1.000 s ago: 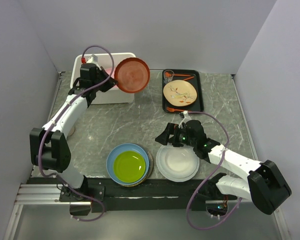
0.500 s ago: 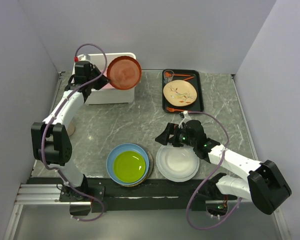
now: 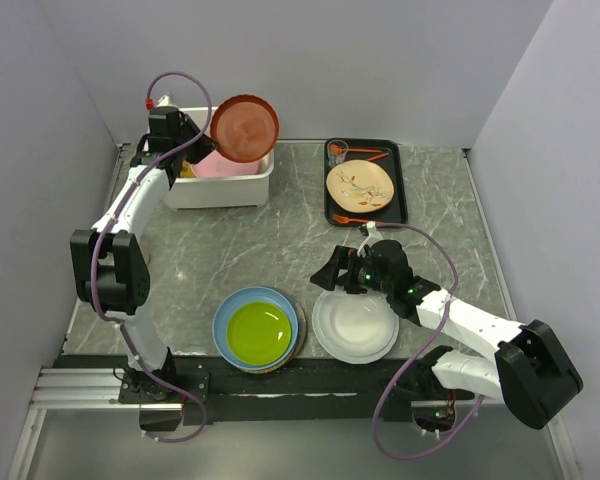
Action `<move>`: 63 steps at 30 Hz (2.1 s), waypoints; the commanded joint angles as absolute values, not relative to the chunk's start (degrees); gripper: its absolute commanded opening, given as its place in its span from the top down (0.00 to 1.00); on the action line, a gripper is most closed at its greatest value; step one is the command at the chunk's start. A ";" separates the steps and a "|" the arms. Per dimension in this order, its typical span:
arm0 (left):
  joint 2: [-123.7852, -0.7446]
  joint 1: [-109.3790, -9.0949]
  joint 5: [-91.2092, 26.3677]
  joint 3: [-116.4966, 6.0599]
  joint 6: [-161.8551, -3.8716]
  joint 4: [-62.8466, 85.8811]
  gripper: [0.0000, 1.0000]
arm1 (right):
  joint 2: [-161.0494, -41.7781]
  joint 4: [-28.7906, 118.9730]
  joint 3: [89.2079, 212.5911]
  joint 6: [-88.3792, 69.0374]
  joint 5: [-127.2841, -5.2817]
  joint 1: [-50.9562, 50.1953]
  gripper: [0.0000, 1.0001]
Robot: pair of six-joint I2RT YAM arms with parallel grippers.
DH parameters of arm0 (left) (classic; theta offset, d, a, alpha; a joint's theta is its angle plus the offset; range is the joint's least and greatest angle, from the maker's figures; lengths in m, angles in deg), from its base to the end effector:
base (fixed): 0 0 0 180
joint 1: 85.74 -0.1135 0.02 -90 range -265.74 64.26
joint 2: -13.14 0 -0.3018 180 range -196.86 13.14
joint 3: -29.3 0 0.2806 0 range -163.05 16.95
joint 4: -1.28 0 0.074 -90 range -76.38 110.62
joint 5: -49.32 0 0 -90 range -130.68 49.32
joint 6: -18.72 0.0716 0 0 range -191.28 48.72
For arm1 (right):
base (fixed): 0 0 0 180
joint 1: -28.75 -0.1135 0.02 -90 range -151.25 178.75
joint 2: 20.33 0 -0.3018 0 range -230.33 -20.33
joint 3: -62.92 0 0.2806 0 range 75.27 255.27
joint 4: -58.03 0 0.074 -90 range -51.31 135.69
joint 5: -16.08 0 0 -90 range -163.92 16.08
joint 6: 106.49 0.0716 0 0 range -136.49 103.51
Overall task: Place the plates into the plastic bin on the countertop
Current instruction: Place the plate in the plastic bin.
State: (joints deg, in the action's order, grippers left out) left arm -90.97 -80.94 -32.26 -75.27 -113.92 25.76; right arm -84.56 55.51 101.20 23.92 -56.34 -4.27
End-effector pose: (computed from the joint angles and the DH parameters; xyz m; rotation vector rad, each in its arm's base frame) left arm 0.5038 -0.0528 0.3495 -0.5714 1.9688 -0.6727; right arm 0.2114 0.1632 0.1947 -0.0610 2.2332 1.0674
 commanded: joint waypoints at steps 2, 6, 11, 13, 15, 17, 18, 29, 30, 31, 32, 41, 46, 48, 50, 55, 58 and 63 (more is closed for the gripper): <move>-93.47 -81.61 -33.47 -78.41 -114.09 25.84 0.99 | -83.70 56.50 102.42 22.54 -56.78 -4.56 0.00; -95.05 -81.87 -34.18 -79.90 -114.00 26.54 0.99 | -83.62 56.06 102.60 22.27 -56.87 -4.56 0.00; -95.84 -82.66 -35.14 -80.08 -114.00 27.24 0.99 | -83.61 55.79 102.78 22.01 -56.96 -4.56 0.00; -96.11 -83.10 -35.32 -79.82 -114.00 27.33 0.99 | -83.62 55.71 102.95 21.92 -56.87 -4.56 0.00; -96.54 -83.54 -35.50 -79.90 -113.91 27.77 0.99 | -83.70 55.79 102.95 21.92 -56.79 -4.56 0.00; -96.72 -83.80 -35.58 -79.73 -114.00 27.86 0.99 | -83.79 55.71 103.04 21.84 -56.79 -4.65 0.00; -96.55 -84.06 -35.85 -79.29 -114.00 27.60 0.99 | -83.88 55.79 103.04 21.92 -56.79 -4.56 0.00; -98.48 -85.38 -35.41 -78.23 -114.17 27.24 0.99 | -83.88 55.27 103.30 21.75 -56.87 -4.56 0.00; -98.57 -85.38 -35.41 -78.32 -114.17 27.33 0.99 | -83.88 55.35 103.30 21.75 -56.87 -4.56 0.00; -98.83 -85.38 -35.50 -78.41 -114.00 27.51 0.99 | -83.96 55.35 103.30 21.75 -56.87 -4.48 0.00; -98.92 -85.47 -35.50 -78.50 -114.09 27.59 0.99 | -83.79 55.35 103.13 21.75 -56.87 -4.65 0.00; -98.04 -85.56 -34.88 -76.92 -114.26 26.19 0.91 | -83.62 55.53 102.60 21.83 -57.05 -4.56 0.00; -98.65 -85.56 -33.74 -77.27 -114.44 26.19 0.74 | -83.44 55.53 102.34 22.01 -57.14 -4.56 0.00; -98.48 -85.56 -33.56 -76.83 -114.61 25.84 0.70 | -83.26 55.53 102.25 22.01 -57.14 -4.56 0.00; -98.04 -85.56 -33.47 -76.22 -114.70 25.49 0.62 | -83.00 55.44 102.07 22.01 -57.31 -4.56 0.00; -96.29 -85.56 -32.86 -74.46 -114.79 22.85 0.40 | -83.09 55.79 101.81 22.19 -57.23 -4.56 0.00; -95.14 -85.56 -32.77 -73.58 -114.53 21.80 0.26 | -83.52 56.15 101.81 22.45 -57.14 -4.56 0.00; -92.68 -85.47 -32.60 -71.82 -114.70 19.16 0.21 | -83.44 56.32 101.72 22.54 -57.14 -4.65 0.00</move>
